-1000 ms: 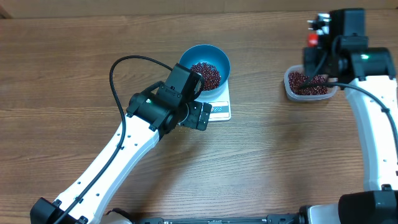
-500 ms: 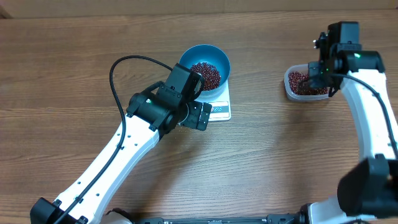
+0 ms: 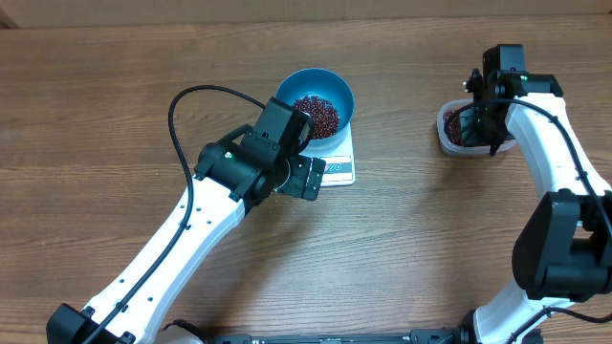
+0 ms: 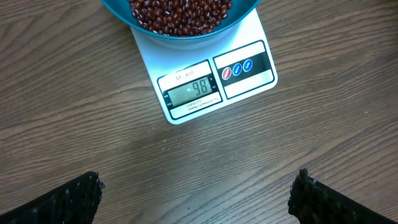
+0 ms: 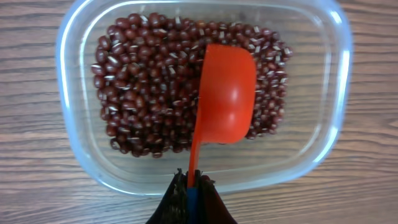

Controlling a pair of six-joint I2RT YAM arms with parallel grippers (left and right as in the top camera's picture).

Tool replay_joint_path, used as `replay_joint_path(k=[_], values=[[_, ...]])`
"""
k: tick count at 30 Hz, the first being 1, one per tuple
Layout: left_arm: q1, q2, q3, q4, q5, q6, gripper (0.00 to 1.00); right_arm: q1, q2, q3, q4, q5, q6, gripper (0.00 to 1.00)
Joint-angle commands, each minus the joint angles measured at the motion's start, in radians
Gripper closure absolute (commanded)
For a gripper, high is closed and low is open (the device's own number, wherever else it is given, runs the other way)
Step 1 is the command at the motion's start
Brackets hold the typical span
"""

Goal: Scoop item into bowl and weigh 150g on scale
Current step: 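Lower the scoop into the beans with the right gripper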

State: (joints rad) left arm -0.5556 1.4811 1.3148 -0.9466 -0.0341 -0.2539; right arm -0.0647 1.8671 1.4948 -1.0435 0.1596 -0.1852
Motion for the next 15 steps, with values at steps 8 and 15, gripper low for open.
replay_joint_path(k=[8, 15], values=[[0.001, -0.008, -0.006, 0.002, -0.01, 0.014, 0.01, -0.007, 0.007, -0.003, -0.006, -0.242, -0.06, 0.97], [0.001, -0.008, -0.006, 0.002, -0.01, 0.014, 0.01, -0.045, 0.007, -0.002, 0.005, -0.349, -0.059, 0.96]])
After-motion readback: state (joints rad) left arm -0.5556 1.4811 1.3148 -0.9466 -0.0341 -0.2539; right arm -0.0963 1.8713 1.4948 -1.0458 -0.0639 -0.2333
